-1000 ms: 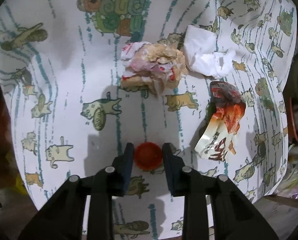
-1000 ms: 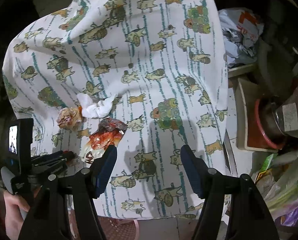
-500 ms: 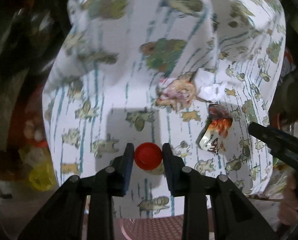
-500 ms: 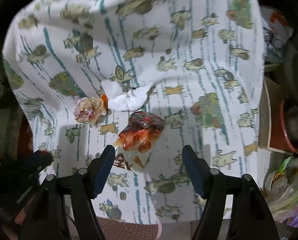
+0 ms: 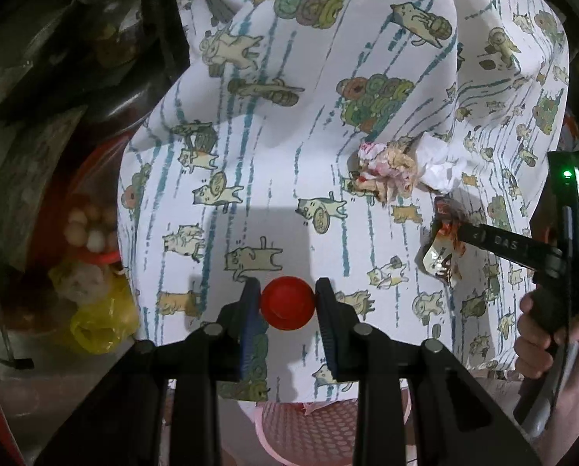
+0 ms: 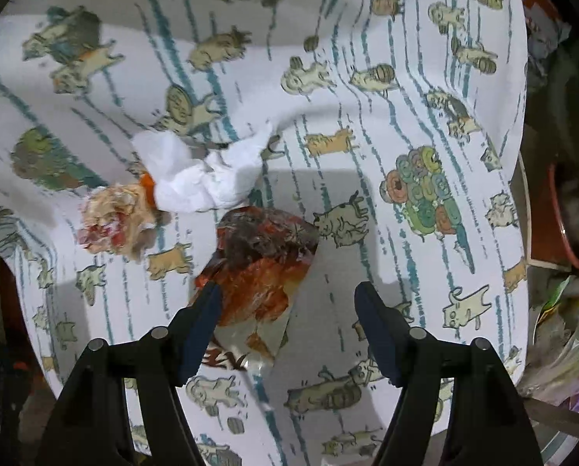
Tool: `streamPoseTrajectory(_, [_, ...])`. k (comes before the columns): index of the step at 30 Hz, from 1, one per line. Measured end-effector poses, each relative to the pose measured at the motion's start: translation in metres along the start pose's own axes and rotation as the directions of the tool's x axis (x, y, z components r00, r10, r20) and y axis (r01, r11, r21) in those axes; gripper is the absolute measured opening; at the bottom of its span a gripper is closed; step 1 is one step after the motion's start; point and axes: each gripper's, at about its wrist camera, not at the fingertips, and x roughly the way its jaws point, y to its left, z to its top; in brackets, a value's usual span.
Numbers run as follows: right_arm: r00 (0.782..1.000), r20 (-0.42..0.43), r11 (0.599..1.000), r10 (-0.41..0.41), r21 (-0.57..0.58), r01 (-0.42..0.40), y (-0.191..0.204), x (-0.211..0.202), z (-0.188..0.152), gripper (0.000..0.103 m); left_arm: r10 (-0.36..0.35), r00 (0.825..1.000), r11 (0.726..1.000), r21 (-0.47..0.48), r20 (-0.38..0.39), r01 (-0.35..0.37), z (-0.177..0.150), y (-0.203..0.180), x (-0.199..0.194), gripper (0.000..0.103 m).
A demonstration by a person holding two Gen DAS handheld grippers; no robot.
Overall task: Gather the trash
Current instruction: 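Grasp the orange-stained plastic wrapper with the right tool, then carry the red cap and orange wrapper over the pink basket and release both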
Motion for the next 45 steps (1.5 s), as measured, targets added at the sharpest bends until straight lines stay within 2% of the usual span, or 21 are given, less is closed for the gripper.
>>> streamPoseTrajectory(2, [1.0,-0.01,1.0,0.023,0.008,-0.023,-0.001,0.007,-0.001,0.078,0.008,1.0,1.0,0.007,0.004,-0.008,-0.002,0.001,-0.002,0.027])
streamPoseTrajectory(5, [0.999,0.029,0.999,0.022,0.034,-0.023,-0.005,0.006,-0.001,0.084,0.006,1.0,1.0,0.012,0.003,-0.006,-0.005,0.003,-0.004,0.027])
streamPoseTrajectory(9, [0.995,0.007,0.994,0.096,0.053,-0.097,-0.007,0.013,-0.001,0.085,0.003,1.0,1.0,0.013,0.005,-0.003,-0.006,0.005,-0.006,0.027])
streamPoseTrajectory(11, [0.994,-0.005,0.994,0.106,0.038,-0.106,-0.004,0.018,-0.002,0.085,0.007,1.0,1.0,0.013,0.005,-0.007,-0.007,0.006,-0.006,0.027])
streamPoseTrajectory(12, [0.994,-0.009,0.994,0.107,0.024,-0.107,-0.001,0.021,-0.003,0.086,0.009,1.0,1.0,0.013,0.002,-0.009,-0.007,0.007,-0.005,0.027])
streamPoseTrajectory(15, [0.999,0.017,0.999,0.033,-0.043,-0.032,0.009,0.024,-0.007,0.086,0.011,1.0,1.0,0.011,-0.003,-0.011,-0.008,0.009,-0.005,0.027])
streamPoseTrajectory(17, [0.999,0.028,0.998,0.022,-0.052,-0.021,0.013,0.025,-0.009,0.086,0.013,1.0,1.0,0.008,-0.004,-0.013,-0.009,0.011,-0.005,0.027])
streamPoseTrajectory(19, [0.999,0.041,0.999,0.011,-0.038,-0.01,0.014,0.025,-0.012,0.08,0.015,1.0,1.0,0.006,-0.002,-0.015,-0.009,0.013,-0.006,0.027])
streamPoseTrajectory(21, [0.998,0.052,0.999,0.025,-0.033,-0.024,0.016,0.02,-0.018,0.059,0.021,1.0,1.0,0.007,0.0,-0.021,-0.009,0.014,-0.006,0.027])
streamPoseTrajectory(22, [0.998,0.043,0.999,0.04,-0.029,-0.039,0.015,0.018,-0.018,0.057,0.023,1.0,1.0,0.007,0.001,-0.023,-0.01,0.015,-0.006,0.027])
streamPoseTrajectory(24, [0.998,0.027,0.998,0.062,-0.029,-0.062,0.013,0.016,-0.019,0.056,0.025,1.0,1.0,0.005,0.001,-0.025,-0.009,0.016,-0.006,0.027])
streamPoseTrajectory(32, [0.996,0.048,0.995,0.071,-0.076,-0.067,0.004,-0.006,-0.03,0.054,0.021,1.0,1.0,-0.003,0.006,-0.021,-0.011,0.017,-0.009,0.027])
streamPoseTrajectory(45, [0.986,0.139,0.987,0.092,-0.141,-0.072,-0.004,-0.064,-0.046,0.054,0.025,0.998,1.0,0.01,0.057,-0.026,-0.016,0.012,-0.024,0.027])
